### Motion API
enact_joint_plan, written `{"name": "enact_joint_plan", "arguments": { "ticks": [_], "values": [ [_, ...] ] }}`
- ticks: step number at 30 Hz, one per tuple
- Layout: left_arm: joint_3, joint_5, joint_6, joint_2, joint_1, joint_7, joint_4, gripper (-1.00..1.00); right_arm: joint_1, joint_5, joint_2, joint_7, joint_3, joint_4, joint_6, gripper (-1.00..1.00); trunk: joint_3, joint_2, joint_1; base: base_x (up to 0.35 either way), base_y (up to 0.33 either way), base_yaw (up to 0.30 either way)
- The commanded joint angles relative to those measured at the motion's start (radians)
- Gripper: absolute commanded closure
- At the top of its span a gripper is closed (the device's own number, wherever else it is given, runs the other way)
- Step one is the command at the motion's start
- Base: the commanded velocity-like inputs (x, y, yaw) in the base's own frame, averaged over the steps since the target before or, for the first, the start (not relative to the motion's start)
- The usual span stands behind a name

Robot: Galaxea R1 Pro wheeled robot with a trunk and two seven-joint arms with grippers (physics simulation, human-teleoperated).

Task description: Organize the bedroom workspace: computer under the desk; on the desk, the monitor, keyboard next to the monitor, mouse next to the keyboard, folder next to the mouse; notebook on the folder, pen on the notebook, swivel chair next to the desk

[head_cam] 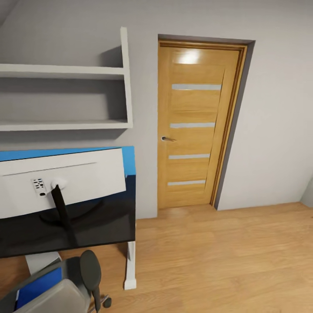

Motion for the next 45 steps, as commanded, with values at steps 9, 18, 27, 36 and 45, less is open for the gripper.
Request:
{"name": "enact_joint_plan", "arguments": {
  "ticks": [9, 18, 27, 36, 45],
  "values": [
    [0.004, 0.002, -0.003, -0.001, 0.000, -0.002, 0.000, -1.00, -0.001, -0.006, -0.001, 0.003, -0.001, 0.001, -0.003, -1.00, 0.007, -0.001, 0.000, 0.005, -0.001, -0.230],
    [0.004, 0.002, -0.003, -0.001, 0.000, -0.002, 0.000, -1.00, -0.001, -0.007, -0.005, 0.003, -0.003, 0.001, -0.003, -1.00, 0.016, -0.001, 0.000, 0.000, 0.000, -0.249],
    [0.003, 0.001, -0.003, -0.002, 0.000, -0.003, 0.000, -1.00, -0.001, -0.009, -0.009, 0.002, -0.005, 0.001, -0.003, -1.00, 0.024, -0.001, 0.000, 0.061, 0.000, -0.249],
    [0.002, 0.001, -0.003, -0.002, 0.000, -0.003, 0.000, -1.00, -0.001, -0.011, -0.015, 0.001, -0.008, 0.001, -0.003, -1.00, 0.032, -0.001, 0.000, 0.302, -0.058, -0.249],
    [0.002, 0.001, -0.003, -0.002, 0.000, -0.003, 0.000, -1.00, -0.001, -0.011, -0.016, 0.001, -0.008, 0.001, -0.002, -1.00, 0.041, -0.001, 0.000, 0.318, -0.065, -0.227]
  ]
}}
